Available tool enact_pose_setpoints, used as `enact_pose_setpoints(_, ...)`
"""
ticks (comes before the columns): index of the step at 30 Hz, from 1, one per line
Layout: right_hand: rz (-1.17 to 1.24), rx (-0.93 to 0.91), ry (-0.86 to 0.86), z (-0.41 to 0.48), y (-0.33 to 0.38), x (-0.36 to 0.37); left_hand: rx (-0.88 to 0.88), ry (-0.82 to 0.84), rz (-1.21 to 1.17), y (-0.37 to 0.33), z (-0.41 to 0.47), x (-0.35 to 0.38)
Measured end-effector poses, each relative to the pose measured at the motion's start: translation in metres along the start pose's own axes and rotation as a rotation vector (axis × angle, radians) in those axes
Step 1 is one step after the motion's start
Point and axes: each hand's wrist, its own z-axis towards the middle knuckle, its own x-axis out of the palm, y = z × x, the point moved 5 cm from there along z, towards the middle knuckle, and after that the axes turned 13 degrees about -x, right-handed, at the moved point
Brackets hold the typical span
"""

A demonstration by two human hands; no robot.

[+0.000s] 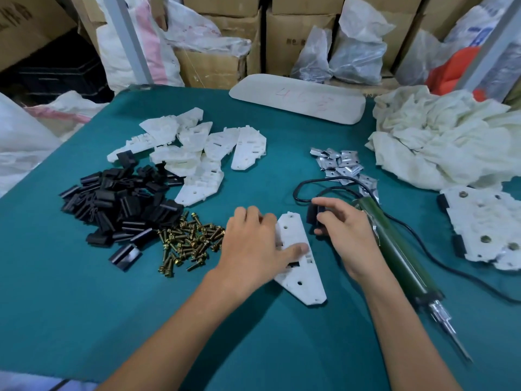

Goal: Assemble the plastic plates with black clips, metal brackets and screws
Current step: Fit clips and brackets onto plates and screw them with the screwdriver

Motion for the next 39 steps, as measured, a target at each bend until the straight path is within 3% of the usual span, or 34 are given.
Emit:
enact_pose_setpoints(2,-0.026,0.039,0.017,-0.002,-0.003,0.001,-0.047,0.08,-0.123,-0.002,0.002,0.004)
enact_pose_setpoints(4,-0.022,0.064,0.022,-0.002,-0.006,0.002,-0.081,0.142,-0.416,0.0,0.002,0.005)
enact_pose_setpoints(7,0.13,0.112,0.072,-0.001,-0.005,0.008,-0.105,0.238,-0.867,-0.001,-0.001,0.01)
enact_pose_setpoints(9,0.246,0.148,0.121,-0.003,-0.001,0.012,-0.106,0.258,-0.992,-0.001,-0.003,0.014)
enact_pose_setpoints(15,0.367,0.166,0.138,-0.005,0.004,0.013,-0.086,0.258,-1.062,0.001,-0.004,0.021)
enact_pose_setpoints(22,0.278,0.074,-0.026,-0.007,0.003,0.009,-0.097,0.223,-1.09,0.002,-0.005,0.019)
enact_pose_setpoints(30,0.43,0.194,0.142,-0.01,0.007,0.016,-0.086,0.237,-1.259,0.004,-0.007,0.016)
enact_pose_setpoints(39,0.116,-0.023,-0.074,-0.013,0.006,0.014,-0.119,0.158,-1.136,0.003,-0.008,0.016)
